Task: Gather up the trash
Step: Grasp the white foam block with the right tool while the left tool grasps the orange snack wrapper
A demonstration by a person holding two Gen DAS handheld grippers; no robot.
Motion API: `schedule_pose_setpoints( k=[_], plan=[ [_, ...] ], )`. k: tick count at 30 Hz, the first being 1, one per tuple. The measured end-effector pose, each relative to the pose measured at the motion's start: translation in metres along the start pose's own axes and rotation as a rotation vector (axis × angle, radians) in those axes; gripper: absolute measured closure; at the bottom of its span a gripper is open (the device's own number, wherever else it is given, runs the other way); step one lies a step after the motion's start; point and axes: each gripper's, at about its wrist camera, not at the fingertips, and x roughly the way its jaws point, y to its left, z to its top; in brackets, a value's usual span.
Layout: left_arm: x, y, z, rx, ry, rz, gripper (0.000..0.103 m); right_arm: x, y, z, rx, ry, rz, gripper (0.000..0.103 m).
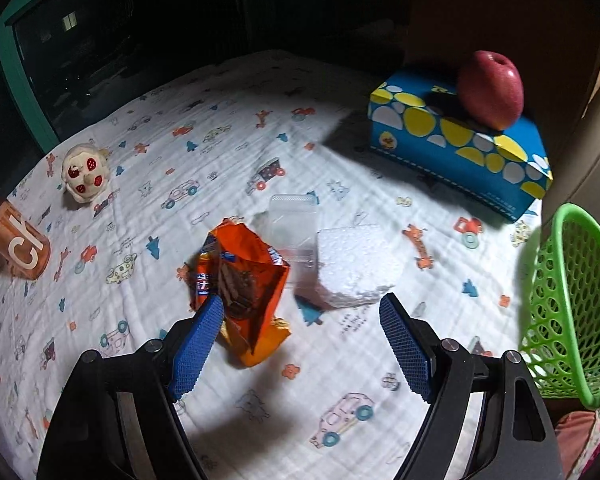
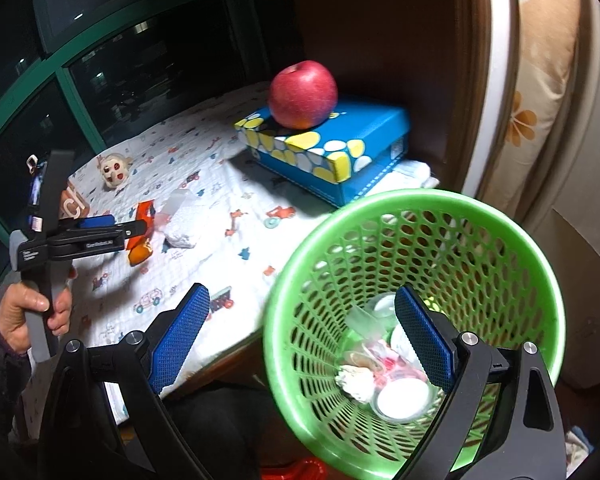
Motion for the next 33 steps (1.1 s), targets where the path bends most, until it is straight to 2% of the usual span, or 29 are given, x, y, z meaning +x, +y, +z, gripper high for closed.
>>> schedule_pose_setpoints(
  k=[6, 11, 16, 19, 25, 27, 33],
  plan=[
    [0.027, 0.020, 0.000, -0.026, 0.043, -0.024, 0.025, 0.020, 0.024, 0.009, -0.032, 0.023, 0.029, 0.010],
    [0.040, 0.033, 0.003, -0.055, 0.046, -0.072, 0.026, 0.037, 0.040, 0.015, -0.058, 0.046, 0.042, 0.010],
    [0.047, 0.038, 0.004, -0.048, 0.048, -0.103, 0.038, 0.056, 0.054, 0.020, -0.078, 0.076, 0.052, 0.010],
    [0.050, 0.044, 0.003, -0.057, 0.050, -0.130, 0.052, 0.066, 0.063, 0.022, -0.093, 0.091, 0.058, 0.010],
    [0.038, 0.056, 0.000, -0.072, 0.020, -0.150, 0.066, 0.089, 0.083, 0.029, -0.121, 0.126, 0.081, 0.010],
    [0.034, 0.061, 0.000, -0.082, 0.013, -0.158, 0.074, 0.098, 0.090, 0.031, -0.126, 0.135, 0.095, 0.010],
    [0.019, 0.078, -0.003, -0.113, -0.017, -0.149, 0.079, 0.128, 0.115, 0.037, -0.160, 0.159, 0.111, 0.010]
  ],
)
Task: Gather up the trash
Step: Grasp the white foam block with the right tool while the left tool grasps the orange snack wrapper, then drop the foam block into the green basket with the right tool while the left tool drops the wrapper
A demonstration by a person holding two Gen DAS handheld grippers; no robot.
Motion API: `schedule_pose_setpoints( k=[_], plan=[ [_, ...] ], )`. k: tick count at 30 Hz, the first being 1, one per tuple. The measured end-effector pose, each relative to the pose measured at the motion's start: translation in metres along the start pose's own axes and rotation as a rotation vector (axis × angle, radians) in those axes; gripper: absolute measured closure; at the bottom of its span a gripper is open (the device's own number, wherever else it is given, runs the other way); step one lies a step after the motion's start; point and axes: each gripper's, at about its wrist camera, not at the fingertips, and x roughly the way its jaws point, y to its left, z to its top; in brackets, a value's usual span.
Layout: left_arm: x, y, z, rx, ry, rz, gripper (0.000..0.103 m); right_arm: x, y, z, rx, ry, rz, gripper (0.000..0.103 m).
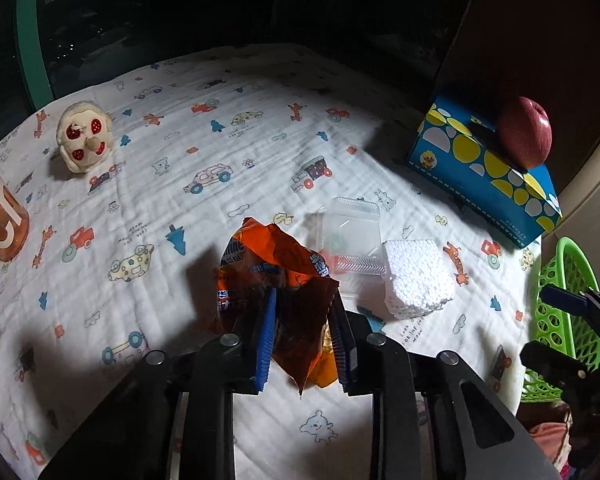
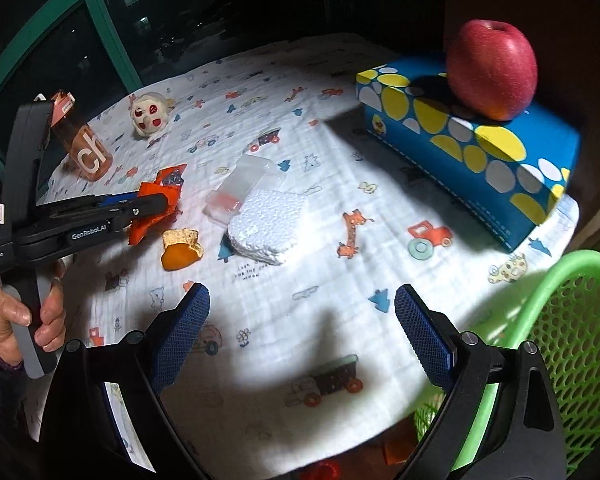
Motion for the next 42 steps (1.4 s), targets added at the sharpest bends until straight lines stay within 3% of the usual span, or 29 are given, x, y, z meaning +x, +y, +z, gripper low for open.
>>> schedule_pose_setpoints(
  k=[17, 23, 25, 42],
  plan=[
    [-0.039, 0.026, -0.007, -0.062, -0.057, -0.018, 0.081, 0.075, 0.032, 0.026, 0.015, 0.046, 0.010, 0.018],
    [-0.043, 0.024, -0.008, -0.061, -0.062, -0.023, 0.081, 0.088, 0.028, 0.029, 0.042, 0.064, -0.014, 0.030],
    [-0.045, 0.022, -0.009, -0.060, -0.062, -0.023, 0.081, 0.090, 0.026, 0.027, 0.050, 0.074, -0.014, 0.041],
    [-0.070, -0.017, -0.015, -0.015, -0.096, -0.063, 0.081, 0.018, 0.009, 0.000, 0.055, -0.007, -0.002, 0.042]
  ],
)
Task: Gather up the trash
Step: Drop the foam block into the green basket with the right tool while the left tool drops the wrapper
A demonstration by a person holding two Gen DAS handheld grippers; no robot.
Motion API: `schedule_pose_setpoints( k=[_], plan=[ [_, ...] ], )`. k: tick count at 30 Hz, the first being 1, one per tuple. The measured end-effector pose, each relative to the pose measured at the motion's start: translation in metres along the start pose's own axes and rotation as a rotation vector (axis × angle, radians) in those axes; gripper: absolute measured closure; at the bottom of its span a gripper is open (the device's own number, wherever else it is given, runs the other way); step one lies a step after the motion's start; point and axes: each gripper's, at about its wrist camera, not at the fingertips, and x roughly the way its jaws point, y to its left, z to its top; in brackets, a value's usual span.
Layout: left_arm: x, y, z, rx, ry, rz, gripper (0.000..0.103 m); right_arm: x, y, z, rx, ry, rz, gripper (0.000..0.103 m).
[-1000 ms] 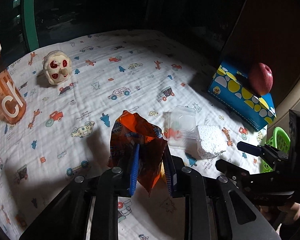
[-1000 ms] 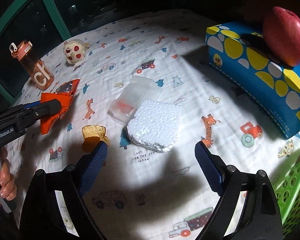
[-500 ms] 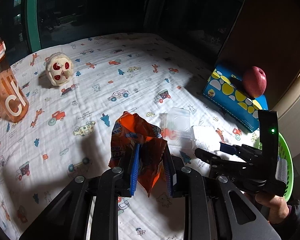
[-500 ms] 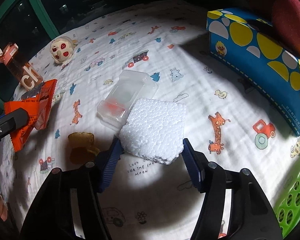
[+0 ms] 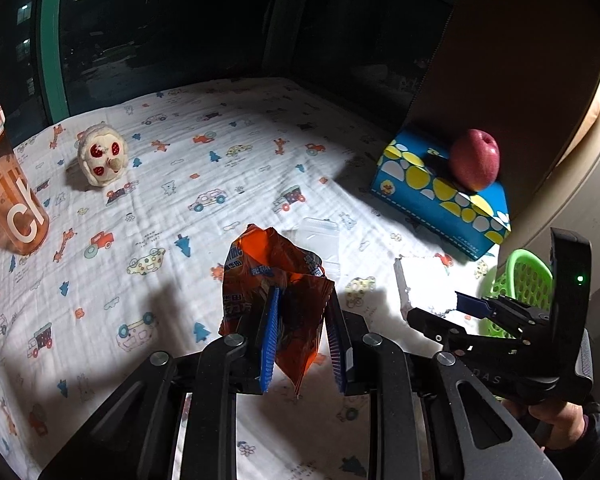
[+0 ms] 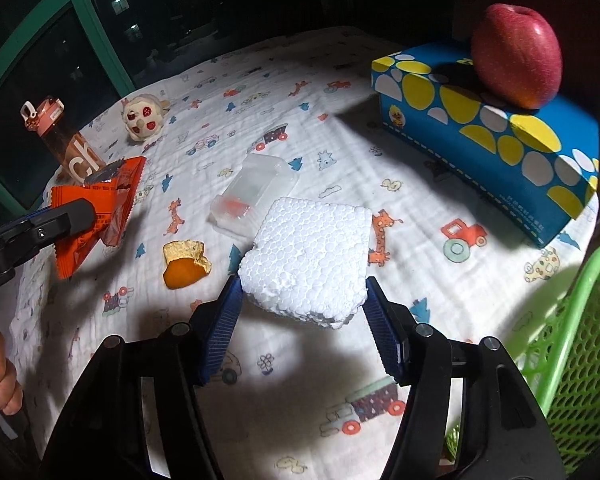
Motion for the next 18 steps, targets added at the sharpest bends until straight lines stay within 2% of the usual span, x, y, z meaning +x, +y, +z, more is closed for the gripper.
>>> schedule_pose_setpoints(
  k=[18],
  plan=[
    [-0.022, -0.096, -0.013, 0.126, -0.021, -0.119, 0.081, -0.103, -0.059, -0.048, 0.070, -0.106, -0.067, 0.042]
  ],
)
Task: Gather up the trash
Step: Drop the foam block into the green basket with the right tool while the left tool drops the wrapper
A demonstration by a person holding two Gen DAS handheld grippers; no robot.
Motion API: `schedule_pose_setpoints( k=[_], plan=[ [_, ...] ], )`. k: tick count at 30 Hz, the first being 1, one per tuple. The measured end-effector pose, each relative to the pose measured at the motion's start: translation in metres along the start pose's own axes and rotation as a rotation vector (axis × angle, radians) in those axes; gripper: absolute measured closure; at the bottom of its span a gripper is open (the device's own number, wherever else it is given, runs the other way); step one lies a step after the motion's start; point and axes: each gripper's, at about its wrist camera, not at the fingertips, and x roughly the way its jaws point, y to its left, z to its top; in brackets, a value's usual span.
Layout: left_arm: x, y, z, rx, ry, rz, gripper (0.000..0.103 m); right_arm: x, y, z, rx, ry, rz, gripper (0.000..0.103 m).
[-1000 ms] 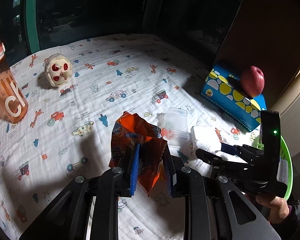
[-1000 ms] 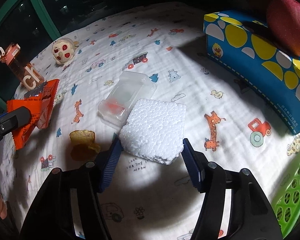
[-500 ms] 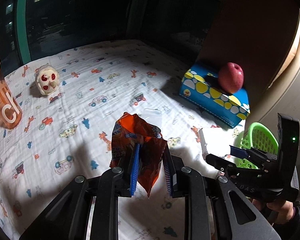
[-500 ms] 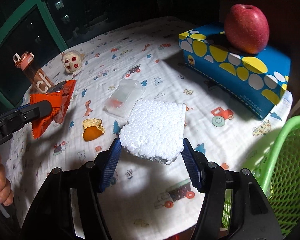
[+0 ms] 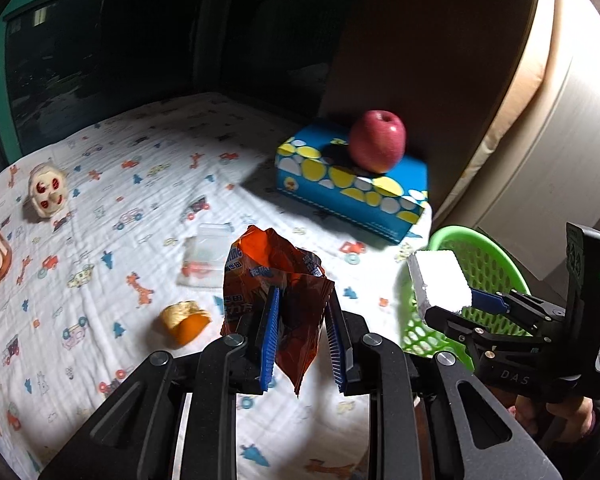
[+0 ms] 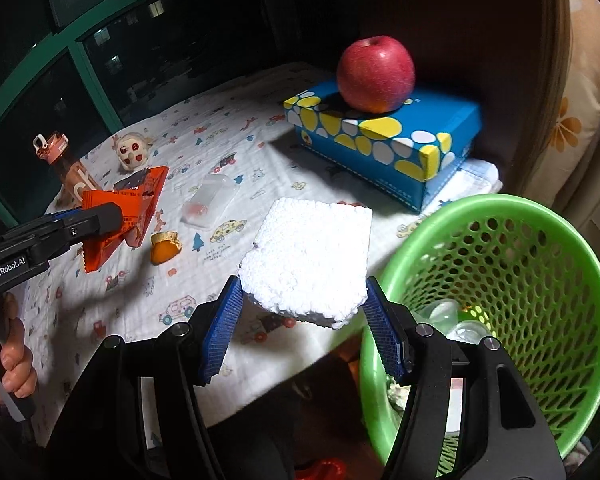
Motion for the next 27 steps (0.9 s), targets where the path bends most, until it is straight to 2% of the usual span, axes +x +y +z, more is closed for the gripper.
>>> schedule_pose_setpoints(
  k=[14, 27],
  plan=[
    [0.019, -0.094, 0.007, 0.127, 0.020, -0.127, 0.081, -0.043, -0.073, -0.026, 0.103, -0.021, -0.105, 0.042],
    [0.040, -0.152, 0.008, 0.204, 0.061, -0.186, 0.081, -0.059, -0.121, -0.042, 0.170, -0.017, -0.169, 0.040]
  ],
)
